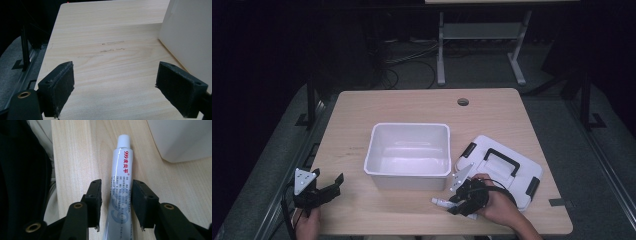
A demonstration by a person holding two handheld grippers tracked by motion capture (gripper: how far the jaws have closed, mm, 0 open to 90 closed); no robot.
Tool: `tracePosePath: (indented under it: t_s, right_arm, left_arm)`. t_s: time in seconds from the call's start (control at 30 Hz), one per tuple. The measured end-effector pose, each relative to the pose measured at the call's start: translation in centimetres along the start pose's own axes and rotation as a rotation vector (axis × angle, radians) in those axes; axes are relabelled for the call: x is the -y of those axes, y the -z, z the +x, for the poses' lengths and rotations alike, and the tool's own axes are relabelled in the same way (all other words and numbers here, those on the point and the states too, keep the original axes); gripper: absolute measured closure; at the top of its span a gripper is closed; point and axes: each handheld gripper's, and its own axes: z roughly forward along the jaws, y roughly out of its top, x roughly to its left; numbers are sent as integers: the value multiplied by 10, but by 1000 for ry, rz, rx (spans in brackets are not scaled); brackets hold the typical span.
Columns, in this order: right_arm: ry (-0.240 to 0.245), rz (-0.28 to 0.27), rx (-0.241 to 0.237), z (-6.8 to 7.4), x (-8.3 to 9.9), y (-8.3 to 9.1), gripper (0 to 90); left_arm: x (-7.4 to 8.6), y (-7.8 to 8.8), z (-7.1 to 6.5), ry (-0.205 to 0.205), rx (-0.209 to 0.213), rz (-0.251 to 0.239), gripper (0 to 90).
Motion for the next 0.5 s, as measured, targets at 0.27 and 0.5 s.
tracePosePath:
  t_s: [0.27, 0.5]
  right_arm:
    - [15, 17, 20, 1, 0, -2, 632]
    - [39, 25, 45, 3, -1, -4, 669]
  left_arm:
    - [0, 0, 0, 0, 1, 1, 140]
    - [0, 0, 0, 1, 4, 1, 140]
